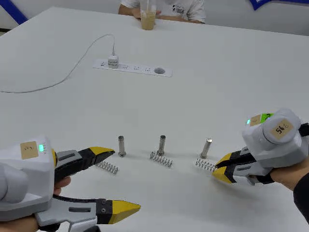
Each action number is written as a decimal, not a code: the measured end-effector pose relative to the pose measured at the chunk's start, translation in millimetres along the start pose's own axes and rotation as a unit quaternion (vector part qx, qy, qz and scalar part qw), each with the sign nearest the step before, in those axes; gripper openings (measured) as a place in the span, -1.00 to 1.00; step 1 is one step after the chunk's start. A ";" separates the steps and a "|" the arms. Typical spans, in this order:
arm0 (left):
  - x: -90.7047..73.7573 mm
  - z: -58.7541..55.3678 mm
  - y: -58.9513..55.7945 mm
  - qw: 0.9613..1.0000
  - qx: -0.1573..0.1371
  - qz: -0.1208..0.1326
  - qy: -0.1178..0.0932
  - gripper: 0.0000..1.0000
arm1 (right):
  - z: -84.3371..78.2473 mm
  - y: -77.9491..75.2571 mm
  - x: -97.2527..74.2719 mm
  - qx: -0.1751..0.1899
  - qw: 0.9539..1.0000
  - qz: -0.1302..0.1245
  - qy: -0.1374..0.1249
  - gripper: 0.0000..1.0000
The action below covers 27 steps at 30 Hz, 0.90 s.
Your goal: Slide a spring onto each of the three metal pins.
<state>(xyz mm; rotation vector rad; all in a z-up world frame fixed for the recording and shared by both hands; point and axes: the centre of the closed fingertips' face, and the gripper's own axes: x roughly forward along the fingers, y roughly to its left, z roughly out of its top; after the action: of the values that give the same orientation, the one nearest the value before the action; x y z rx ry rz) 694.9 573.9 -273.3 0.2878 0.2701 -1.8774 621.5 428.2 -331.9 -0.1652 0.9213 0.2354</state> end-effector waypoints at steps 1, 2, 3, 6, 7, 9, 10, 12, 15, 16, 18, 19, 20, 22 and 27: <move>3.7 0.5 -1.1 1.000 0.004 -0.005 0.002 0.45 | 1.4 2.0 -0.8 -0.002 1.000 0.002 -0.001 -0.77; 6.0 1.2 -2.3 1.000 0.008 -0.009 0.003 0.45 | 2.2 3.5 -1.2 -0.003 1.000 0.003 -0.001 -0.77; 8.3 2.1 -4.0 1.000 0.011 -0.013 0.003 0.44 | 3.2 5.1 -1.5 -0.004 1.000 0.004 -0.001 -0.77; 17.1 3.1 -10.3 0.999 0.024 -0.032 0.008 0.42 | 8.2 12.0 -2.2 -0.008 1.000 0.013 -0.004 -0.77; 19.0 2.5 -11.1 0.999 0.027 -0.036 0.010 0.41 | 10.0 14.4 -2.4 -0.008 1.000 0.016 -0.006 -0.77; 23.4 -0.9 -9.4 0.999 0.030 -0.043 0.014 0.37 | 13.2 19.7 -2.3 -0.014 1.000 0.022 -0.006 -0.77; 25.1 -2.3 -9.4 0.998 0.031 -0.045 0.016 0.35 | 14.6 21.8 -2.1 -0.017 1.000 0.024 -0.007 -0.77; 28.4 -3.8 -10.0 0.998 0.031 -0.051 0.018 0.31 | 18.4 27.0 -2.2 -0.021 0.999 0.029 -0.010 -0.77; 33.0 -6.0 -9.7 0.998 0.034 -0.058 0.020 0.25 | 22.7 34.2 -1.9 -0.031 0.999 0.037 -0.011 -0.77; 34.7 -6.3 -9.7 0.997 0.034 -0.060 0.019 0.22 | 23.8 36.7 -1.4 -0.035 0.999 0.041 -0.011 -0.77; 37.3 -6.5 -9.0 0.997 0.034 -0.063 0.019 0.16 | 25.4 39.6 -0.6 -0.040 0.998 0.044 -0.011 -0.77; 39.1 -6.5 -8.8 0.997 0.035 -0.066 0.019 0.13 | 26.9 41.3 -0.2 -0.046 0.998 0.045 -0.010 -0.77; 40.4 -6.4 -8.7 0.997 0.036 -0.067 0.018 0.10 | 27.8 42.7 -0.1 -0.048 0.998 0.047 -0.009 -0.77; 43.8 -5.4 -8.9 0.997 0.037 -0.070 0.017 0.04 | 31.4 46.5 0.2 -0.055 0.997 0.052 -0.011 -0.77; 51.5 -3.1 -12.9 0.996 0.044 -0.083 0.014 -0.09 | 39.3 57.3 0.2 -0.078 0.995 0.069 -0.013 -0.77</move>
<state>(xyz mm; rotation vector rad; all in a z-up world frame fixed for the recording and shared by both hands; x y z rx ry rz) 666.9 533.0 -292.6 0.3604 0.2363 -2.0531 636.3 492.8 -311.0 -0.2422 0.8899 0.4359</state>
